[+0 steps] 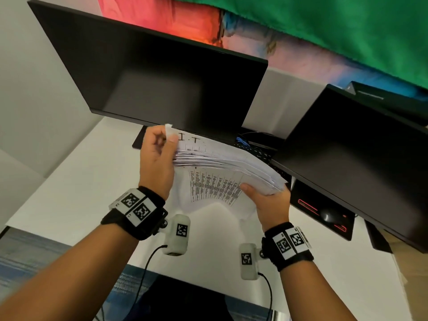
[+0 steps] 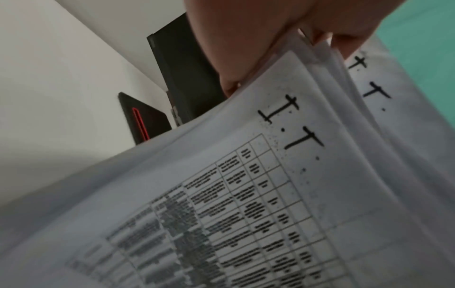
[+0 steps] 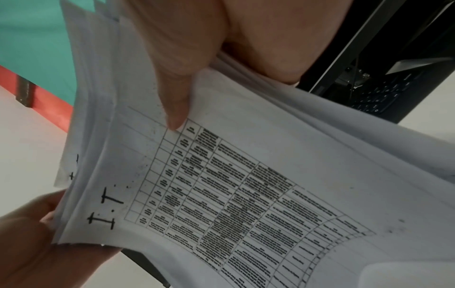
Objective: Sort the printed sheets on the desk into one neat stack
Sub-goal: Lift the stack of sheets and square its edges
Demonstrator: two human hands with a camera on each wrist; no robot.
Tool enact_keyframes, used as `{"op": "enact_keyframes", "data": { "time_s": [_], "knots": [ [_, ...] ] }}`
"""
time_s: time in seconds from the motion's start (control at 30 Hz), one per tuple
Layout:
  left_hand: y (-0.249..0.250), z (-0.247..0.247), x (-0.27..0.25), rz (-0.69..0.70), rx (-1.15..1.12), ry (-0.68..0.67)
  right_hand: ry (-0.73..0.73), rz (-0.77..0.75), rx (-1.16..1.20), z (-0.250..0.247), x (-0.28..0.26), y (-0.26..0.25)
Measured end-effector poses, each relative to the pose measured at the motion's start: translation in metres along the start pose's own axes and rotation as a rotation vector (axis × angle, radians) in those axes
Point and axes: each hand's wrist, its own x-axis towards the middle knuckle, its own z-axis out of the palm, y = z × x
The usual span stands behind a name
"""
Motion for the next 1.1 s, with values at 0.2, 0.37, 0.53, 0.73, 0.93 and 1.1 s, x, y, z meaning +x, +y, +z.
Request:
{"op": "enact_keyframes", "data": {
  "time_s": [0.2, 0.37, 0.53, 0.73, 0.93, 1.1],
  "knots": [
    [0.013, 0.004, -0.003, 0.063, 0.014, -0.059, -0.017, -0.01, 0.026, 0.001, 0.0, -0.003],
    [0.007, 0.004, 0.004, -0.017, 0.102, 0.064, -0.03, -0.003, 0.031, 0.003, -0.002, -0.001],
    [0.002, 0.004, 0.003, 0.019, 0.154, 0.052, -0.021, 0.014, 0.031, 0.002, -0.002, -0.001],
    [-0.001, 0.005, 0.005, -0.046, 0.126, 0.021, -0.038, -0.016, 0.001, 0.002, -0.002, 0.0],
    [-0.02, -0.03, 0.009, -0.17, -0.136, -0.382, -0.003, 0.031, 0.042, 0.001, 0.0, -0.005],
    [-0.041, -0.034, 0.003, -0.039, 0.397, -0.372, 0.013, 0.012, -0.002, -0.002, 0.006, -0.013]
  ]
}}
